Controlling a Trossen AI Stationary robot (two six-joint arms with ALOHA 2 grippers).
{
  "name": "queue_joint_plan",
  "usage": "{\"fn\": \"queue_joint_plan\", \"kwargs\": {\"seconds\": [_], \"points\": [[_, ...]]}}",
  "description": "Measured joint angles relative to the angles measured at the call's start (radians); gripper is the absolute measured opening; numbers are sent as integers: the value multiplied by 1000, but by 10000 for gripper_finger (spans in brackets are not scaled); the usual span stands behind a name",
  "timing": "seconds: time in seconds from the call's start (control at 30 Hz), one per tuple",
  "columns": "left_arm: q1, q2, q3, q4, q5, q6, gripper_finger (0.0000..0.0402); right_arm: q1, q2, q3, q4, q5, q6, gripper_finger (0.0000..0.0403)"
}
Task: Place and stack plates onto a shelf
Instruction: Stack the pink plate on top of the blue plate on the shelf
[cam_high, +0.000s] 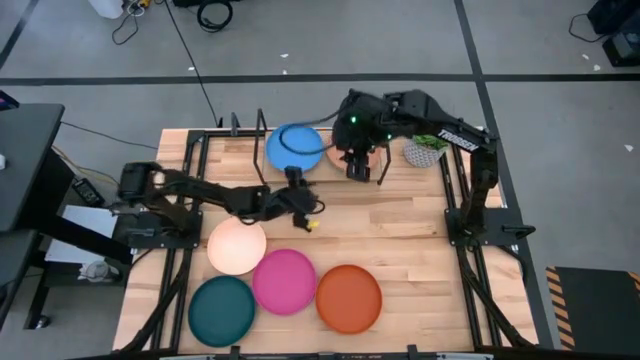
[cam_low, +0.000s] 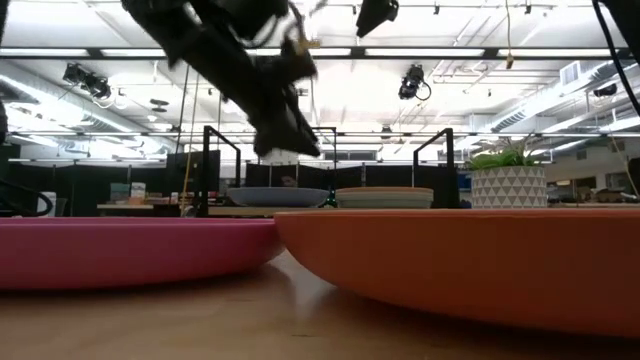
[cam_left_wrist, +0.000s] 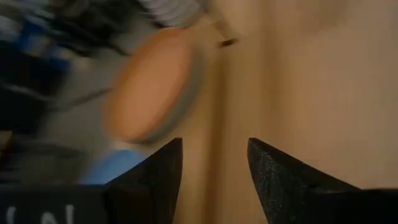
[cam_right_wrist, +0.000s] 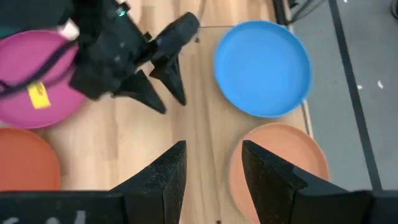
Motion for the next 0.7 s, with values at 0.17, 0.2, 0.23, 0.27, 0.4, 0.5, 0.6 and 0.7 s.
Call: {"fn": "queue_joint_plan", "kwargs": {"seconds": [0.17,0.2,0.23,0.27,0.4,0.5,0.6,0.7], "points": [[-39,-118,0,-206,328,-247,178,84,-22,-121,36,49,25,162],[-48,-130,0,-243,398,-286,177,101,-34,-165,63,56,31,162],[-59,-138,0,-266,461,-318,176,120,-52,-216,94,62,36,162],[-71,-144,0,-294,512,-349,176,139,-72,-270,131,71,37,162],[-124,-147,-1,-366,587,-446,176,202,-159,-516,308,74,37,162],[-157,-133,-1,-370,595,-492,176,232,-222,-688,442,75,46,162],[-186,-126,-1,-374,601,-550,176,254,-267,-835,554,76,74,162],[-226,-120,-1,-373,651,-592,176,276,-301,-967,665,114,89,162]]}}
